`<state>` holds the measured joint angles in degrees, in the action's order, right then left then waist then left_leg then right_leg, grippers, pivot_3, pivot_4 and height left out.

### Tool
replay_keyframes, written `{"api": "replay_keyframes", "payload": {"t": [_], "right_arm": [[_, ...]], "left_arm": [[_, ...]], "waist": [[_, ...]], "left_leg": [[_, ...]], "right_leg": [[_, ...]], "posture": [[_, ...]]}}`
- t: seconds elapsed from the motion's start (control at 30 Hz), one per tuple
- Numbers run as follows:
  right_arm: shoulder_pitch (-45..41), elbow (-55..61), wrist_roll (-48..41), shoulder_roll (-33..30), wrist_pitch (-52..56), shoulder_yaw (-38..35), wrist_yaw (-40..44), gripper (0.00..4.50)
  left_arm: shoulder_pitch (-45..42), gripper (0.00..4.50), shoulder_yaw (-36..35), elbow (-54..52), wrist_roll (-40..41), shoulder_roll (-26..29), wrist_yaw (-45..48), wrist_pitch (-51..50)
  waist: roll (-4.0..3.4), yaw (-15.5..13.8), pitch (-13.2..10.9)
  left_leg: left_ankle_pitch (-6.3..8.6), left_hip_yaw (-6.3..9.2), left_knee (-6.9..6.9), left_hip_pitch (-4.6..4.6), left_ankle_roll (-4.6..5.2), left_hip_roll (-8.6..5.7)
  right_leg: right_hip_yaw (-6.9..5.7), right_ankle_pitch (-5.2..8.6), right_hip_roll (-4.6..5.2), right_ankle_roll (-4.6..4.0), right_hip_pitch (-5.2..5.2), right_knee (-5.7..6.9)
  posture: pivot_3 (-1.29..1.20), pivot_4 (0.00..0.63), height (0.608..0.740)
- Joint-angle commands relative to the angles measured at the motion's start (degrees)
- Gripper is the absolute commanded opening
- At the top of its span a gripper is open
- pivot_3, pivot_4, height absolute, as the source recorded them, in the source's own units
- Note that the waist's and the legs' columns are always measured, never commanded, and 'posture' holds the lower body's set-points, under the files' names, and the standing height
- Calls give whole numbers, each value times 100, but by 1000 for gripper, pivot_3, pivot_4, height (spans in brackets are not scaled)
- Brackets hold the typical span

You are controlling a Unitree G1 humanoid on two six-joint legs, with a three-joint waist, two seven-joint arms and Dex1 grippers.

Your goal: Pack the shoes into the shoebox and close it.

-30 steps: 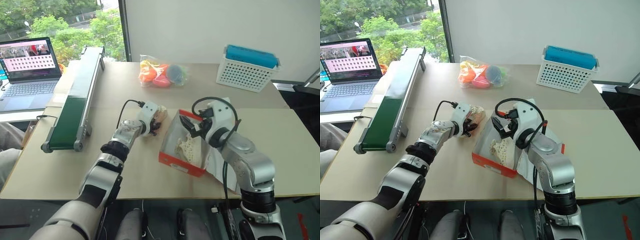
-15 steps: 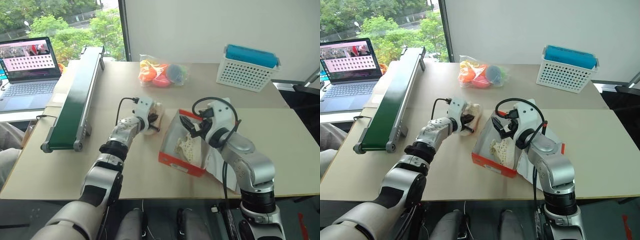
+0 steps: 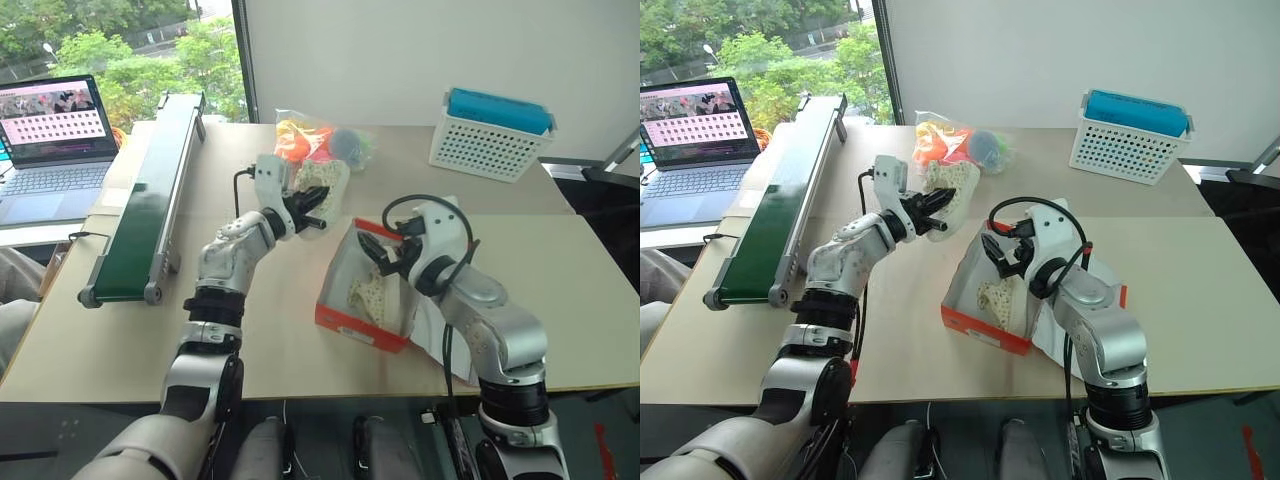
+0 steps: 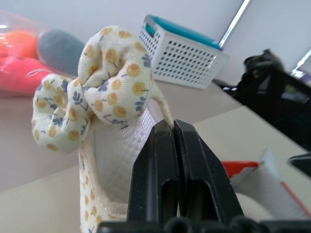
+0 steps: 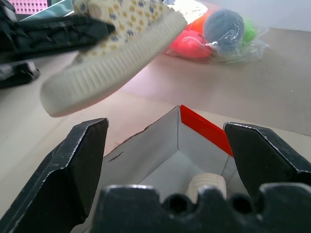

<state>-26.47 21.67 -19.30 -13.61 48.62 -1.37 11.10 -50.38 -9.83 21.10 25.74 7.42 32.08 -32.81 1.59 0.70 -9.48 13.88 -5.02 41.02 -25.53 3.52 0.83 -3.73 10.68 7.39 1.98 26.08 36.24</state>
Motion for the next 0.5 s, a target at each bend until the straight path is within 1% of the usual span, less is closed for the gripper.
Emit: {"api": "replay_keyframes", "payload": {"t": [0.03,0.1,0.13,0.17,0.23,0.33,0.37,0.5], "right_arm": [[-558,-89,-796,431,593,-954,-267,4500],[-993,-423,-1773,836,1198,-1995,-626,4500],[-1251,-637,-2274,947,1569,-2540,-822,4500],[-1467,-812,-2653,986,1885,-2948,-1007,4500],[-1805,-1085,-3181,974,2424,-3506,-1358,4500],[-2628,-1880,-4127,880,3165,-4465,-2162,4500],[-2862,-2110,-4245,840,3432,-4640,-2354,4500],[-3244,-2660,-4264,722,4148,-4750,-2690,4500]], "left_arm": [[64,37,-165,-842,673,251,304,-688],[216,37,-146,-1132,827,513,461,-971],[308,37,-119,-1285,882,670,558,-1095],[378,37,-100,-1397,919,784,619,-1182],[466,37,-74,-1533,976,921,664,-1292],[646,37,19,-1770,1039,1129,801,-1405],[700,37,43,-1850,1070,1147,820,-1444],[772,37,131,-2146,1199,963,694,-1563]], "waist": [[0,8,0],[-2,27,1],[-2,25,1],[-2,27,1],[-4,9,0],[-6,-5,-1],[-8,1,-2],[-8,0,-2]], "left_leg": [[-2,0,0,2,-4,1],[-4,0,-3,8,-7,3],[-6,1,-5,8,-10,3],[-7,2,-4,9,-11,3],[-7,2,-5,8,-12,4],[-5,2,-4,5,-9,3],[-5,-2,-4,3,-9,1],[-6,0,-10,4,-10,2]], "right_leg": [[1,0,0,0,0,1],[3,-1,-3,-1,-2,5],[4,-1,-3,-2,-2,8],[4,-1,-4,-2,-2,37],[4,-1,-3,-3,-1,49],[2,-1,-2,-2,1,48],[6,-1,-1,-2,4,48],[4,0,-1,-3,5,50]], "posture": [[0,150,699],[0,150,699],[0,150,699],[0,150,699],[0,150,699],[0,150,699],[0,150,699],[0,150,699]]}}
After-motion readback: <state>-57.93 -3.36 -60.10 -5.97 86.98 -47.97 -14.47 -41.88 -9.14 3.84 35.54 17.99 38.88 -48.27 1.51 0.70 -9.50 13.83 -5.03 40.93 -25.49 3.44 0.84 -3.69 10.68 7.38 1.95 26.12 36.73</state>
